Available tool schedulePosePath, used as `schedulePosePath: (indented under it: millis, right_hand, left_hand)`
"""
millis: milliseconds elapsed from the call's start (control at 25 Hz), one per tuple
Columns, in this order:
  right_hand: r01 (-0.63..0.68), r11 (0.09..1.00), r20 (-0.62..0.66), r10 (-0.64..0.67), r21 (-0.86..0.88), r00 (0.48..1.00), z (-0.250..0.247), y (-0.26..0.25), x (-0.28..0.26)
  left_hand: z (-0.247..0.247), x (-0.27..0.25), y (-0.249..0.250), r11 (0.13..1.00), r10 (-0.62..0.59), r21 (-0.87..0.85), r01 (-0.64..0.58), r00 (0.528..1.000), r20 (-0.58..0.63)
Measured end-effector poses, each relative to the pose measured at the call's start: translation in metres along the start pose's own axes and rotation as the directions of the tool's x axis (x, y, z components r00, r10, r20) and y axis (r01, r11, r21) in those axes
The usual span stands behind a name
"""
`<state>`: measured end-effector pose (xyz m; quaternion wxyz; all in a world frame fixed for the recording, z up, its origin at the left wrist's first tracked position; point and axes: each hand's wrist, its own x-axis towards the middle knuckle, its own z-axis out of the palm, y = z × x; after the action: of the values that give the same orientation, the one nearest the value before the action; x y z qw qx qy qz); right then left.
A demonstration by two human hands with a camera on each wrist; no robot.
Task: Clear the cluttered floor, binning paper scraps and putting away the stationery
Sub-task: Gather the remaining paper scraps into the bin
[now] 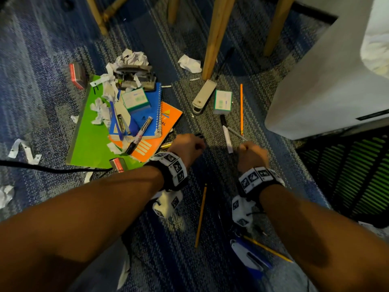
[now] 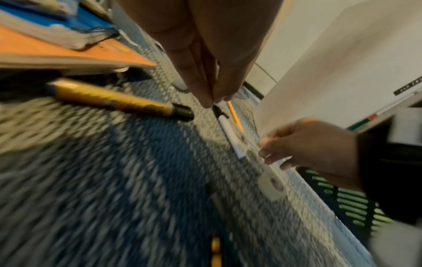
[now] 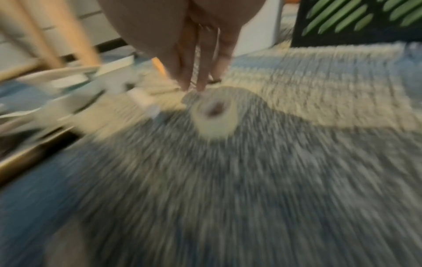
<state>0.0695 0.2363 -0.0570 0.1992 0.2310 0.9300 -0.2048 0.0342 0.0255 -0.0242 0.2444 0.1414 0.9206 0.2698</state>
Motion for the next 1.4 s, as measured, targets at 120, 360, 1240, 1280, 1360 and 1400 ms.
schedulePosePath:
  millis: [120,360,1240,1280,1360,1400]
  right_hand:
    - [-0.165,0.986,0.126,0.16,0.025,0.979,-0.014,0.008,0.032]
    - [-0.064,0.998,0.163,0.061,0.01,0.985,-0.017,0.013,0.057]
    - [0.354,0.921,-0.668,-0.16,0.164,0.726,-0.329,0.014,-0.034]
    - [0.312,0.943,-0.652,-0.166,0.114,0.74,-0.325,0.025,-0.029]
    - [0.206,0.979,-0.529,-0.177,-0.004,0.83,-0.318,0.039,-0.025]
    - [0.154,0.986,-0.442,-0.163,-0.057,0.882,-0.317,0.044,-0.024]
  left_hand:
    - [-0.007,0.023,0.008,0.999,0.006,-0.035,-0.006,1.0,-0.001]
    - [-0.011,0.061,0.009,0.995,-0.005,-0.104,-0.002,0.998,-0.063]
    - [-0.155,0.121,0.307,0.667,0.328,-0.524,-0.53,0.84,-0.432]
    - [-0.154,0.123,0.313,0.679,0.348,-0.507,-0.531,0.841,-0.415]
    - [-0.147,0.125,0.319,0.703,0.371,-0.463,-0.54,0.834,-0.408]
    - [-0.144,0.125,0.32,0.717,0.377,-0.438,-0.542,0.83,-0.41]
